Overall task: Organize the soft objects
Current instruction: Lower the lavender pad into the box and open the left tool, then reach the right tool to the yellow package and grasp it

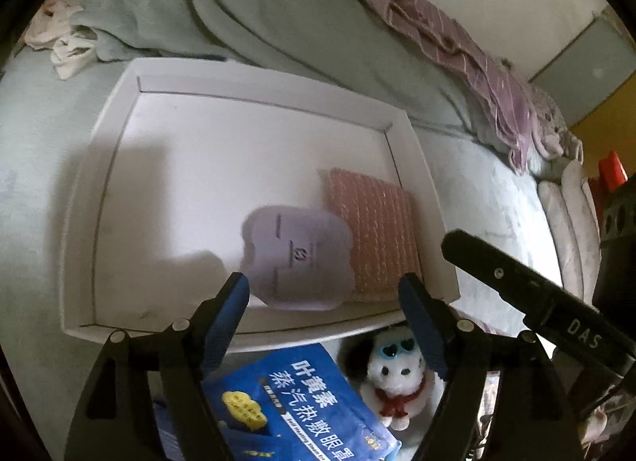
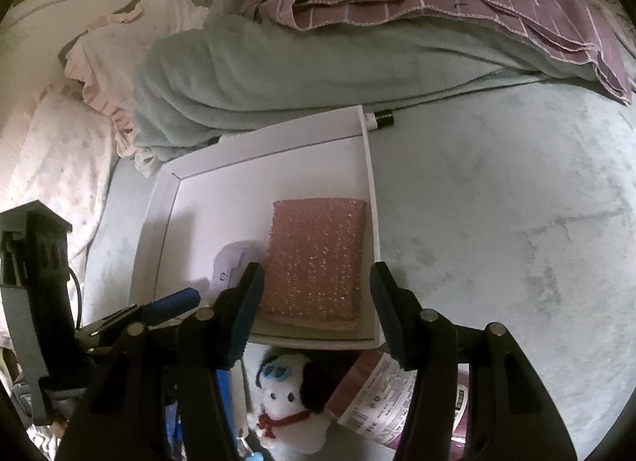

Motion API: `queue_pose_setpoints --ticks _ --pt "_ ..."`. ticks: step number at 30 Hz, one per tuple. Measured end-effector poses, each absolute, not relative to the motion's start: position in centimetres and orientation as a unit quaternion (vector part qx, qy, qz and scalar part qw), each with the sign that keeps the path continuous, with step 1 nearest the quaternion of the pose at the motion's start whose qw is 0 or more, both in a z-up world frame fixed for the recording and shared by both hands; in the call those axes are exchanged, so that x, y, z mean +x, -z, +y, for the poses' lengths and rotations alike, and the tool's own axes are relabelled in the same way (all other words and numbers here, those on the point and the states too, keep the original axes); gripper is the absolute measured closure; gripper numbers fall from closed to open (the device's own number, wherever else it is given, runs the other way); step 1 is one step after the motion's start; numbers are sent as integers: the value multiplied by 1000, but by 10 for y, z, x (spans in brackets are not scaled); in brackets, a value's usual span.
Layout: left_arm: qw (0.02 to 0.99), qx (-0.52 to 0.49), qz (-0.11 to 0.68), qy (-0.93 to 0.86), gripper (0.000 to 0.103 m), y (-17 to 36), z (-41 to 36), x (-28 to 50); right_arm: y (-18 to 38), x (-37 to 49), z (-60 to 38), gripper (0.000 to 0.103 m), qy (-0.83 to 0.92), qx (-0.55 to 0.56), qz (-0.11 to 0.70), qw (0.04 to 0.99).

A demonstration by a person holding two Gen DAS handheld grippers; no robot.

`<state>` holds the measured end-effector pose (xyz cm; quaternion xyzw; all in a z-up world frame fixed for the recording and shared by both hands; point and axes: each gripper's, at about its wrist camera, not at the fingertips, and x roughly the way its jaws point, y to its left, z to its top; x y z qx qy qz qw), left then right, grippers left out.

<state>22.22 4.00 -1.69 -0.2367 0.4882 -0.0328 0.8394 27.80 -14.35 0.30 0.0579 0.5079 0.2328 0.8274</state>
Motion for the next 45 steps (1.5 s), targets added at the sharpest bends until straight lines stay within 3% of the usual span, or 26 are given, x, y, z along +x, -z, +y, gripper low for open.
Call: queue_pose_setpoints --ticks 9,22,45 --pt "828 -265 493 -19 70 35 61 229 -7 278 -148 46 -231 66 503 830" --pt "828 -261 496 19 71 35 46 233 -11 271 -138 46 -232 44 509 827" --pt "825 -214 523 18 63 -22 53 183 -52 229 -139 46 -281 24 494 822"
